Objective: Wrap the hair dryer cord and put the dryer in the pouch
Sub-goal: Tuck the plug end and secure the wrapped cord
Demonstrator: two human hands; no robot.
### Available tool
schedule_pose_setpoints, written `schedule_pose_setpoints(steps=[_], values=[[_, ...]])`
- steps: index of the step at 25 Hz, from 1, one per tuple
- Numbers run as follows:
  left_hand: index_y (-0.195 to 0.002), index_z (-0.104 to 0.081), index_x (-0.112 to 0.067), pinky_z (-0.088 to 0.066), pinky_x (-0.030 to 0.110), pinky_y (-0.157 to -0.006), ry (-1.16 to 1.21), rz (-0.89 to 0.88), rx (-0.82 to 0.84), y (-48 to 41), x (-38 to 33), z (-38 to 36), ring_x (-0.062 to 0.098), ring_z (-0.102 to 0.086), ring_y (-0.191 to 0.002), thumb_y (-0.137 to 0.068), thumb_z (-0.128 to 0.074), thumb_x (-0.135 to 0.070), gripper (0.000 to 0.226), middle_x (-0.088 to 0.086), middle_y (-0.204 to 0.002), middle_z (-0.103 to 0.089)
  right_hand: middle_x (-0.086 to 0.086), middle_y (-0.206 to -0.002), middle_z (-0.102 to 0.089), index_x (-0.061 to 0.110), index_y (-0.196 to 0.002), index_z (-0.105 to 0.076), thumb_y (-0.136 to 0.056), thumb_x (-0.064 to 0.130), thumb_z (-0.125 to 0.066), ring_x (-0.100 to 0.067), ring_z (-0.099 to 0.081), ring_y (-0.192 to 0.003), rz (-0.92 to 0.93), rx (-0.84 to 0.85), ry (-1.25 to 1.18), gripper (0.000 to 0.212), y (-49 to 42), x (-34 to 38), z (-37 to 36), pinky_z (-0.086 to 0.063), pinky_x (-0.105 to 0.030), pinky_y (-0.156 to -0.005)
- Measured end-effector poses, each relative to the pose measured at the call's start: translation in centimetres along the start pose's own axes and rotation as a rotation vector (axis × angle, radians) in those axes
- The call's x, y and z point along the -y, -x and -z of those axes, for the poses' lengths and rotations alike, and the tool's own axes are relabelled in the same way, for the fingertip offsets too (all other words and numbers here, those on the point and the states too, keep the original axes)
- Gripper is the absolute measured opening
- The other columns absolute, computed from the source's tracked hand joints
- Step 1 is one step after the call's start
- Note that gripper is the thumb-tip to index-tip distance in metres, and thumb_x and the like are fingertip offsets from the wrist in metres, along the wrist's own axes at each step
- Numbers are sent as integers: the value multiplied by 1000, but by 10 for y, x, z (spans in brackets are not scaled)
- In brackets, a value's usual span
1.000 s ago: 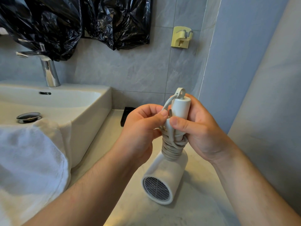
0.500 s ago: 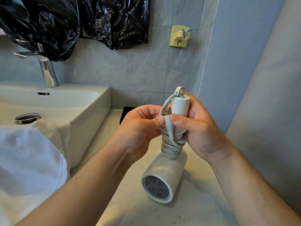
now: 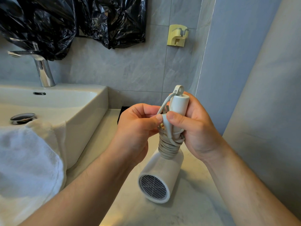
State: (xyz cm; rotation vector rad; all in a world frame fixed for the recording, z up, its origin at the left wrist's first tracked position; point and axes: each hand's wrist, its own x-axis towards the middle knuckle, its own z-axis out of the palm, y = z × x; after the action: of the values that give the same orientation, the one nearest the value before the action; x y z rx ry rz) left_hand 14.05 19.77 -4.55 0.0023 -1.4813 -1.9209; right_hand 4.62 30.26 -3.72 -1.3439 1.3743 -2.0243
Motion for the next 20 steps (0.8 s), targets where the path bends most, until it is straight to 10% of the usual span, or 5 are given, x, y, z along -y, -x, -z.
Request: schedule_pose_setpoints(steps=[20], values=[[-73,-74,-18,-49,38,-69,-209,-49,76,-6,-17,7,23,-58,-69,-76,-64,-15,10,6,-70,-67,-14,-93,-58,14,-103,-55,-77,4,-60,-25,-58,-82,-15,81,-36,29,0,2,-4,-50,-37,-72]])
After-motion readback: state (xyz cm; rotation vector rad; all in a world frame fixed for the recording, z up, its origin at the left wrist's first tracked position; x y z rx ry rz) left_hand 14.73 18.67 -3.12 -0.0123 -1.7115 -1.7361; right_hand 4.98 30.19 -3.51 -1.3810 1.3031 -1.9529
